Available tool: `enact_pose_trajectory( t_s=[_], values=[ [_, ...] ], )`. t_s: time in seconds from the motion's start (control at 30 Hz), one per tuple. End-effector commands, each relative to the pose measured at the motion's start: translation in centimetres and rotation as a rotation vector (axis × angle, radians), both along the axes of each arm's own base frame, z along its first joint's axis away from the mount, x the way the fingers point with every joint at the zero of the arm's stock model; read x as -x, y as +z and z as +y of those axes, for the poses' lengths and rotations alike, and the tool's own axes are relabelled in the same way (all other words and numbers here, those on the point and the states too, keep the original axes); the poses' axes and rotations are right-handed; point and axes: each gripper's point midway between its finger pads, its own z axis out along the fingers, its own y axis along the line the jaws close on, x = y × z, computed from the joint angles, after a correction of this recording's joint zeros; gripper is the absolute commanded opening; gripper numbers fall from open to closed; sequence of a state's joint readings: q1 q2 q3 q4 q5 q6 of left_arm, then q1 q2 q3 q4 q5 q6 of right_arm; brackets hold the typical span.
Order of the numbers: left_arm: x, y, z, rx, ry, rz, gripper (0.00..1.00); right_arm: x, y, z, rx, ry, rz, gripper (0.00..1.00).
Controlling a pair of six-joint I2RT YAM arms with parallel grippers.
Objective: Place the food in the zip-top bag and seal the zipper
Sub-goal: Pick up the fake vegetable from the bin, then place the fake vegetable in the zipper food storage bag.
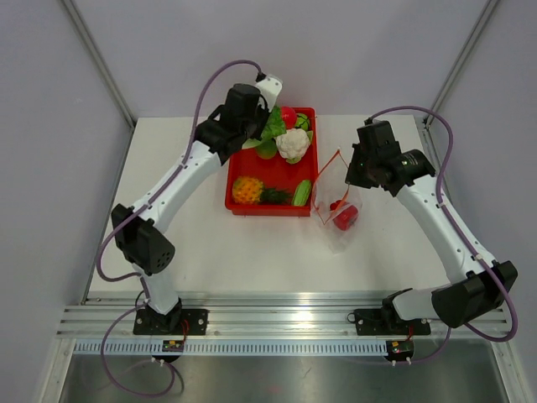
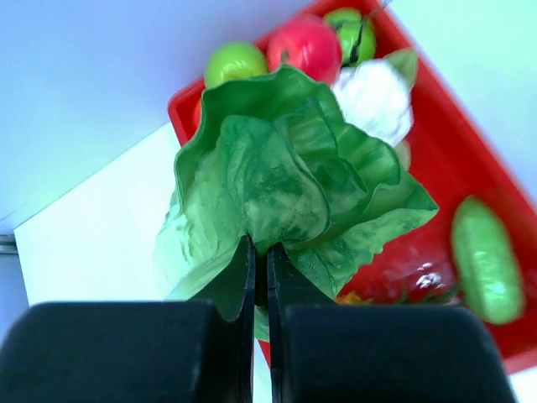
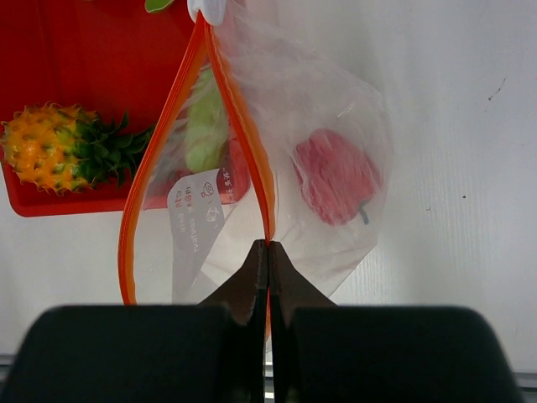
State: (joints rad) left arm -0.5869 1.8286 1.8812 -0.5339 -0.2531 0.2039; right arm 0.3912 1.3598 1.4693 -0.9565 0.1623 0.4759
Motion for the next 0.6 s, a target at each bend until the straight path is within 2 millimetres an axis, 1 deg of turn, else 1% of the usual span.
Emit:
enact_pose_trajectory(
  t_s=[0.0, 0.03, 0.1, 0.13, 0.17, 0.2, 0.23, 0.27, 0.3, 0.33, 0.37, 0.4, 0.43, 0.47, 0.5, 0.53, 0.57],
  values=[
    [2.4, 6.8, 0.0, 0.259, -0.016, -0.012, 0.0, -0.4, 0.9, 1.1, -0.053, 0.021, -0.045, 0.0],
    [3.1, 7.8, 0.1, 0.299, -0.039, -0.002, 0.0, -0.5, 0.7, 1.1, -0.053, 0.019, -0.042, 0.0],
    [4.3, 9.0, -0.3, 0.479, -0.08, 0.062, 0.0, -0.5, 0.6, 1.2, -0.059, 0.022, -0.038, 0.0],
    [5.9, 11.4, 0.2, 0.553, -0.112, 0.038, 0.0, -0.5, 0.7, 1.4, -0.069, 0.025, -0.041, 0.0],
    [6.1, 11.1, -0.1, 0.615, -0.137, 0.045, 0.0, -0.4, 0.7, 1.5, -0.076, 0.026, -0.042, 0.0],
    [7.7, 12.1, -0.9, 0.723, -0.204, 0.09, 0.0, -0.5, 0.7, 1.5, -0.079, 0.027, -0.044, 0.0],
    [8.6, 15.0, -0.3, 0.797, -0.253, 0.026, 0.0, -0.4, 0.8, 1.7, -0.088, 0.029, -0.042, 0.0],
    [9.1, 14.0, -0.6, 0.834, -0.271, 0.065, 0.0, -0.4, 0.7, 1.8, -0.095, 0.032, -0.045, 0.0],
    [10.3, 15.5, -1.4, 0.912, -0.345, 0.076, 0.0, -0.4, 0.7, 1.9, -0.103, 0.032, -0.042, 0.0],
    [11.1, 15.9, -1.8, 0.946, -0.388, 0.082, 0.0, -0.3, 0.8, 2.0, -0.106, 0.036, -0.044, 0.0],
    [12.3, 17.0, -1.9, 0.984, -0.436, 0.073, 0.0, -0.4, 0.7, 2.1, -0.113, 0.033, -0.045, 0.0],
    [13.5, 15.7, -2.7, 1.042, -0.476, 0.162, 0.0, -0.3, 0.8, 2.2, -0.119, 0.04, -0.046, 0.0],
    [14.2, 16.3, -3.0, 1.077, -0.522, 0.17, 0.0, -0.3, 1.0, 2.3, -0.127, 0.039, -0.049, 0.0],
    [14.9, 17.7, -3.3, 1.115, -0.587, 0.134, 0.0, -0.3, 1.0, 2.3, -0.13, 0.039, -0.051, 0.0],
    [15.6, 16.9, -3.7, 1.162, -0.605, 0.213, 0.0, -0.3, 1.1, 2.4, -0.136, 0.041, -0.054, 0.0],
    [16.0, 17.0, -3.9, 1.193, -0.626, 0.227, 0.0, -0.2, 1.2, 2.5, -0.143, 0.046, -0.054, 0.0],
    [16.6, 18.2, -3.9, 1.229, -0.695, 0.177, 0.0, -0.1, 1.3, 2.6, -0.151, 0.048, -0.056, 0.0]
  ],
)
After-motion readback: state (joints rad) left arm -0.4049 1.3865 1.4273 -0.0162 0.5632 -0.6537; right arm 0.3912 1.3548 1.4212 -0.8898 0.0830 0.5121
